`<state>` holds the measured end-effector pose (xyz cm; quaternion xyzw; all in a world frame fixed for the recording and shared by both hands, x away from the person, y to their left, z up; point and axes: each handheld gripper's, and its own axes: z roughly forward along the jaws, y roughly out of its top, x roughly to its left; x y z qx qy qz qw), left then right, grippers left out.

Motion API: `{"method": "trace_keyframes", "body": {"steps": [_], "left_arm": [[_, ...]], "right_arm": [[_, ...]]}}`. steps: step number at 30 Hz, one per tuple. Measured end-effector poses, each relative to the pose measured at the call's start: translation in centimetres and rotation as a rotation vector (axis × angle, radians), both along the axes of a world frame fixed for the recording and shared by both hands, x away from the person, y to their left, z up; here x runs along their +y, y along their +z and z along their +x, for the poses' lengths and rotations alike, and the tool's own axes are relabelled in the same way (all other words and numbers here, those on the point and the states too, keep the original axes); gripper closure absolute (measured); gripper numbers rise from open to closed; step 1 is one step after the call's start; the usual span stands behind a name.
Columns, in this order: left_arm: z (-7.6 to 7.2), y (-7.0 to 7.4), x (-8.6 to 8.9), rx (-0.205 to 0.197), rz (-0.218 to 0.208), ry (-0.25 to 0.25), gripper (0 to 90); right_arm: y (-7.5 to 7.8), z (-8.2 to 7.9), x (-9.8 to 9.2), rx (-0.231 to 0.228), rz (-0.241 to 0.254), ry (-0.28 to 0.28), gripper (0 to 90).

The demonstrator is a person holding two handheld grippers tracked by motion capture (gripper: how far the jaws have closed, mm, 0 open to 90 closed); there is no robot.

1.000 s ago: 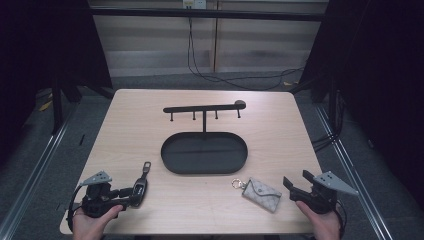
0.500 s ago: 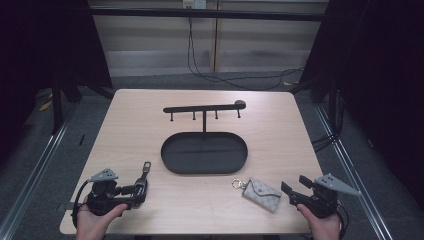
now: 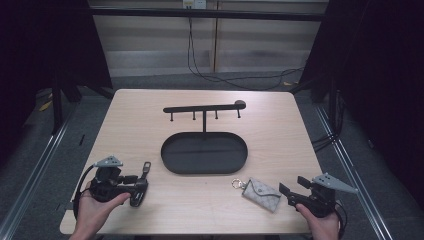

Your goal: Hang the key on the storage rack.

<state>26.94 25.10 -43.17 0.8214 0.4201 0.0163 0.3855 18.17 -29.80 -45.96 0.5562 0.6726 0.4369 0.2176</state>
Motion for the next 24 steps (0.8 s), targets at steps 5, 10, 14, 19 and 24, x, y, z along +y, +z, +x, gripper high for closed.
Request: {"method": "trace_keyframes", "body": {"steps": [5, 10, 14, 19, 24], "left_arm": [[0.9, 0.8, -0.4, -0.003, 0.038, -0.009, 46.0], [1.9, 1.8, -0.9, -0.013, 0.123, -0.001, 49.3], [2.8, 2.3, -1.2, 0.029, 0.189, 0.012, 52.8], [4.5, 2.0, -1.5, 0.088, 0.247, 0.010, 56.2], [5.3, 1.8, -2.1, 0.128, 0.280, 0.006, 58.0]], "right_arm": [[0.0, 0.0, -0.1, 0.008, 0.010, -0.005, 21.0], [-0.1, 0.1, -0.1, 0.013, 0.009, -0.002, 20.8], [-0.2, 0.2, 0.0, 0.026, -0.001, 0.002, 20.8], [-0.2, 0.2, 0.0, 0.027, -0.002, 0.003, 20.8], [-0.2, 0.3, 0.0, 0.027, 0.000, 0.006, 20.8]]}}
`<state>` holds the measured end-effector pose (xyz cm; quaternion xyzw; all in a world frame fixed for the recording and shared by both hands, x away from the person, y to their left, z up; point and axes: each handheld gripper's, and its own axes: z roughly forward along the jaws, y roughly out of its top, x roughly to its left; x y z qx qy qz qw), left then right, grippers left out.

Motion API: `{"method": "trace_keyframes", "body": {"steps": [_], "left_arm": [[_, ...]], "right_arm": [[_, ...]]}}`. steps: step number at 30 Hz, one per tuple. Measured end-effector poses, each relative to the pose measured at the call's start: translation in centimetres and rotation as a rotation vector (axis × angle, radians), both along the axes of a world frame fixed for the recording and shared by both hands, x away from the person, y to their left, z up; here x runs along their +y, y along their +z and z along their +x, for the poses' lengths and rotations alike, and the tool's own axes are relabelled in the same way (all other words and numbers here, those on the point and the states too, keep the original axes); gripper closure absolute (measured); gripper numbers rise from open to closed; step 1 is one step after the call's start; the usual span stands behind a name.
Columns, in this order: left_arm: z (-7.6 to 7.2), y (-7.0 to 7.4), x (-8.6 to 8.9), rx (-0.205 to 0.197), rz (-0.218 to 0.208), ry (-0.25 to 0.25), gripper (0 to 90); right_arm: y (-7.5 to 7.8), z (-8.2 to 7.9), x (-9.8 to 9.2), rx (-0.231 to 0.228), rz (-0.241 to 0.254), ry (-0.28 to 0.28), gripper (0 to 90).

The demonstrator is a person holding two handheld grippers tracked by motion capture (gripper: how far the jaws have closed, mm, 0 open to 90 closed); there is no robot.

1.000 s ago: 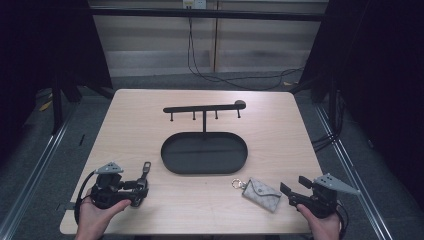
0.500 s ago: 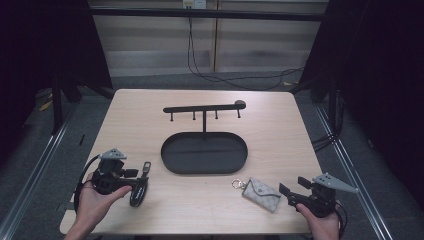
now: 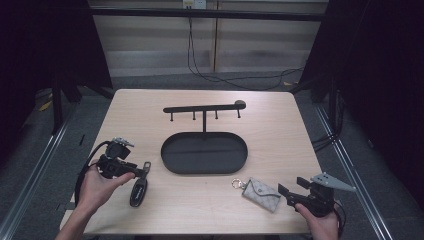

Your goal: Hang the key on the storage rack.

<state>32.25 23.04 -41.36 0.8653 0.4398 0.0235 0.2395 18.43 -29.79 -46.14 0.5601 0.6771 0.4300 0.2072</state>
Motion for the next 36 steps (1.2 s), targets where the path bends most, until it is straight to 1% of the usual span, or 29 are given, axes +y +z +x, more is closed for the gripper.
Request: {"method": "trace_keyframes", "body": {"steps": [1, 3, 6, 7, 8, 9, 10, 11, 13, 14, 16, 17, 19, 20, 22, 23, 24, 25, 26, 29, 30, 32, 34, 36], "left_arm": [[0.2, -0.1, -0.2, 0.006, 0.007, -0.004, 58.1], [0.6, -0.4, -0.6, 0.035, 0.015, -0.008, 57.9], [1.3, -0.5, -1.0, 0.057, 0.052, -0.009, 56.0], [1.5, -0.6, -1.2, 0.063, 0.048, -0.003, 55.6], [1.7, -0.5, -1.2, 0.073, 0.063, -0.002, 54.7], [2.2, -0.6, -1.5, 0.096, 0.081, 0.010, 53.4], [2.2, -0.6, -1.5, 0.096, 0.081, 0.010, 50.8], [2.3, -0.8, -1.6, 0.115, 0.081, 0.020, 50.8], [2.7, -0.9, -1.6, 0.130, 0.089, 0.023, 50.0], [3.1, -1.0, -1.5, 0.145, 0.099, 0.037, 50.2], [3.4, -1.0, -1.5, 0.153, 0.103, 0.040, 50.0], [3.9, -1.1, -1.3, 0.155, 0.096, 0.059, 49.9], [4.1, -1.1, -1.2, 0.162, 0.095, 0.066, 50.0], [4.6, -1.3, -1.1, 0.188, 0.105, 0.065, 50.4], [4.7, -1.4, -1.1, 0.190, 0.112, 0.071, 52.3], [5.0, -1.6, -1.2, 0.204, 0.124, 0.066, 53.2], [5.0, -1.6, -1.2, 0.204, 0.124, 0.066, 53.5], [5.3, -1.8, -1.3, 0.223, 0.131, 0.061, 54.2], [5.3, -1.8, -1.3, 0.223, 0.131, 0.061, 54.8], [5.8, -2.2, -1.7, 0.257, 0.141, 0.054, 57.2], [6.1, -2.4, -2.0, 0.273, 0.150, 0.042, 58.4], [6.2, -2.5, -2.1, 0.277, 0.152, 0.045, 59.6], [6.3, -2.7, -2.3, 0.272, 0.175, 0.043, 60.7], [6.5, -3.0, -2.4, 0.290, 0.183, 0.051, 62.5]], "right_arm": [[0.0, 0.0, 0.0, 0.003, 0.001, 0.003, 20.6], [0.0, 0.0, 0.0, 0.004, 0.001, 0.004, 20.6], [0.0, 0.0, 0.0, 0.009, -0.001, 0.004, 20.6], [0.0, 0.0, 0.0, 0.008, -0.002, 0.003, 20.6], [0.0, 0.0, 0.0, 0.007, -0.004, 0.002, 20.6], [0.0, 0.0, 0.0, 0.009, -0.005, 0.001, 20.6], [0.0, 0.0, 0.0, 0.009, -0.005, 0.001, 20.6], [0.0, 0.0, 0.0, 0.011, -0.006, 0.002, 20.6], [-0.1, 0.1, 0.0, 0.009, -0.008, 0.007, 20.6], [-0.1, 0.0, 0.1, 0.009, -0.009, 0.007, 20.6], [-0.1, 0.0, 0.1, 0.009, -0.009, 0.006, 20.6], [0.0, 0.1, 0.1, 0.012, -0.008, 0.006, 20.6], [-0.1, 0.1, 0.1, 0.010, -0.009, 0.007, 20.6], [-0.1, 0.1, 0.1, 0.011, -0.009, 0.007, 20.6], [-0.1, 0.1, 0.1, 0.014, -0.010, 0.006, 20.6], [-0.1, 0.1, 0.1, 0.015, -0.009, 0.005, 20.6], [-0.1, 0.1, 0.1, 0.015, -0.009, 0.005, 20.6], [-0.1, 0.1, 0.1, 0.016, -0.011, 0.006, 20.6], [-0.1, 0.1, 0.0, 0.016, -0.009, 0.007, 20.6], [-0.1, 0.1, 0.0, 0.018, -0.010, 0.008, 20.6], [-0.1, 0.1, 0.0, 0.018, -0.010, 0.009, 20.6], [-0.1, 0.1, 0.1, 0.017, -0.013, 0.008, 20.6], [-0.1, 0.1, 0.1, 0.018, -0.014, 0.010, 20.6], [-0.1, 0.2, 0.1, 0.020, -0.015, 0.012, 20.6]]}}
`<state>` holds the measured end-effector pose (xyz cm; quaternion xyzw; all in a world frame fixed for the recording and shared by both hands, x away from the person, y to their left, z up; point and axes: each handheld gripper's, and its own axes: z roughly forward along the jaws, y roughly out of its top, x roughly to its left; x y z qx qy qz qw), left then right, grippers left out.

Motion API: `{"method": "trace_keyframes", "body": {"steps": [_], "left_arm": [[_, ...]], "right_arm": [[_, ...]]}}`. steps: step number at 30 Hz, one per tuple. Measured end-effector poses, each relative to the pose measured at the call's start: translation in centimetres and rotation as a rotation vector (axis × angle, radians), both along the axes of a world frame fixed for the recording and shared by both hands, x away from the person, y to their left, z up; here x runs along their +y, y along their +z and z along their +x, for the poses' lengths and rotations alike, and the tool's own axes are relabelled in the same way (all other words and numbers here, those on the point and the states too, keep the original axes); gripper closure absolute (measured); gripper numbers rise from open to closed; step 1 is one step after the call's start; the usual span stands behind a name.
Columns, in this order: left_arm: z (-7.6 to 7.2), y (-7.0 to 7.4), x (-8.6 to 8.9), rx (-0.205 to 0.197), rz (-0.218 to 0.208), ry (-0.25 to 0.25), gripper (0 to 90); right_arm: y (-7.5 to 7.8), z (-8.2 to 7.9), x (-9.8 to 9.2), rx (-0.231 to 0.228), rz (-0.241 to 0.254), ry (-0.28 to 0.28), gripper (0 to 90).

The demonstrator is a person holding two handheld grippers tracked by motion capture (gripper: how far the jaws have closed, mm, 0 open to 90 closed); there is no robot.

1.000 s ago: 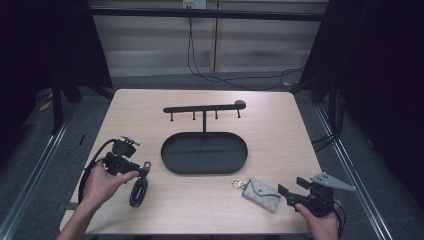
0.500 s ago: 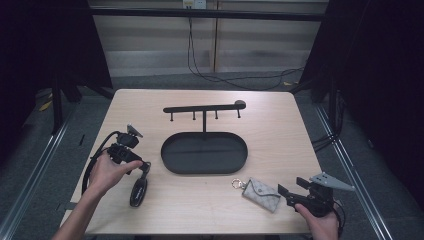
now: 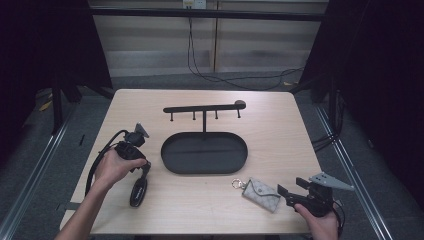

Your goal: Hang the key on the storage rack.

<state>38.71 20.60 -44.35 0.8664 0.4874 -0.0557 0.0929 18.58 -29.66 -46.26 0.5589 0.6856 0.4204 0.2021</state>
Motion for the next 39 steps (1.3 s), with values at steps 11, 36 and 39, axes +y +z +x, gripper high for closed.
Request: {"method": "trace_keyframes", "body": {"steps": [11, 36, 39], "left_arm": [[1.1, -0.7, -0.2, 0.051, 0.040, 0.035, 64.0], [1.8, -2.3, -2.0, 0.059, 0.161, 0.017, 65.9], [1.9, -2.3, -2.1, 0.053, 0.176, 0.015, 66.7]], "right_arm": [[-0.1, 0.2, 0.1, 0.017, -0.008, 0.001, 20.7], [-0.2, 0.2, 0.1, 0.022, 0.001, 0.001, 20.7], [-0.2, 0.2, 0.0, 0.019, 0.003, 0.003, 20.7]]}}
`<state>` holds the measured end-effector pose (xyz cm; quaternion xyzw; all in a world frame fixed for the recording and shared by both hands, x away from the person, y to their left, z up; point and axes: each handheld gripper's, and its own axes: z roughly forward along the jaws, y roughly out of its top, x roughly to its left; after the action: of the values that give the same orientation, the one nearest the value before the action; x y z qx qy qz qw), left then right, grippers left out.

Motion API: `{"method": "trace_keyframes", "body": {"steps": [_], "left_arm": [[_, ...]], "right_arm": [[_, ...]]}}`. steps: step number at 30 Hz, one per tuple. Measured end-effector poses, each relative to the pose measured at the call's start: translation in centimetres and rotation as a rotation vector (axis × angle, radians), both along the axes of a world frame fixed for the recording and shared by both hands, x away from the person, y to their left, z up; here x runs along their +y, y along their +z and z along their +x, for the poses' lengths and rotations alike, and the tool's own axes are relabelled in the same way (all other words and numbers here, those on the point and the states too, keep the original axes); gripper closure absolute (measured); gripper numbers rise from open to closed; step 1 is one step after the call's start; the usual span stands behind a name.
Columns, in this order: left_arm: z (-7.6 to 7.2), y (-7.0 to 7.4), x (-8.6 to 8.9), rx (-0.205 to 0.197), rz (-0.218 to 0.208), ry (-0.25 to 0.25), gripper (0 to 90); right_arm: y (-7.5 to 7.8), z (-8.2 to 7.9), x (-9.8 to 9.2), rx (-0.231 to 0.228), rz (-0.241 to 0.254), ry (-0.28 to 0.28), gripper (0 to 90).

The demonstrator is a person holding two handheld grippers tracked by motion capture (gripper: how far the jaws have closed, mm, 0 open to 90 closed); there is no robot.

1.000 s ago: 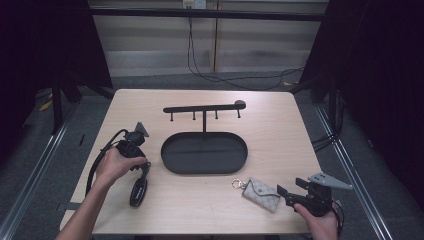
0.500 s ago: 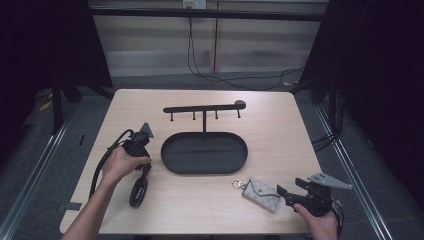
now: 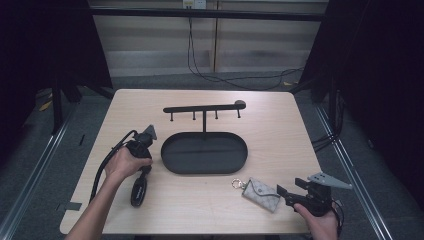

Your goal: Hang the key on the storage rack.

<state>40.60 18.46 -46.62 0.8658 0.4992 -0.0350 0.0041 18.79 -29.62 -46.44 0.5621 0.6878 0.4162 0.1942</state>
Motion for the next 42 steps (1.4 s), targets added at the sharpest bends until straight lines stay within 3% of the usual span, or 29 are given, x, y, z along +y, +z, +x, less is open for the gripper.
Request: {"method": "trace_keyframes", "body": {"steps": [10, 12, 13, 16, 24, 26, 27, 33, 42], "left_arm": [[0.1, 0.0, -0.4, 0.011, 0.034, -0.003, 69.0], [0.2, 0.1, -0.5, 0.014, 0.050, -0.027, 69.3], [0.1, 0.0, -0.6, 0.012, 0.040, 0.001, 69.5], [0.3, 0.0, -0.5, 0.026, 0.046, 0.006, 69.9], [0.4, 0.2, 0.1, 0.056, 0.008, -0.017, 70.1], [0.3, 0.4, 0.2, 0.048, -0.008, 0.006, 70.1], [0.4, 0.5, 0.5, 0.060, -0.013, -0.015, 70.1], [0.3, 1.4, 1.3, 0.066, -0.042, 0.012, 70.2], [-0.2, 3.4, 2.5, 0.030, -0.062, 0.009, 70.8]], "right_arm": [[0.0, 0.0, 0.0, 0.001, -0.003, 0.002, 20.8], [0.0, 0.0, 0.0, 0.002, -0.002, 0.002, 20.8], [0.0, 0.0, 0.0, 0.002, -0.003, 0.002, 20.8], [0.0, 0.0, 0.0, 0.003, -0.002, 0.002, 20.8], [0.0, 0.1, 0.0, 0.006, -0.001, 0.000, 20.8], [-0.1, 0.1, 0.0, 0.006, -0.001, 0.000, 20.8], [0.0, 0.1, 0.0, 0.006, -0.002, 0.001, 20.8], [-0.1, 0.1, 0.0, 0.006, -0.002, -0.001, 20.8], [0.0, 0.1, 0.0, 0.005, 0.000, -0.003, 20.8]]}}
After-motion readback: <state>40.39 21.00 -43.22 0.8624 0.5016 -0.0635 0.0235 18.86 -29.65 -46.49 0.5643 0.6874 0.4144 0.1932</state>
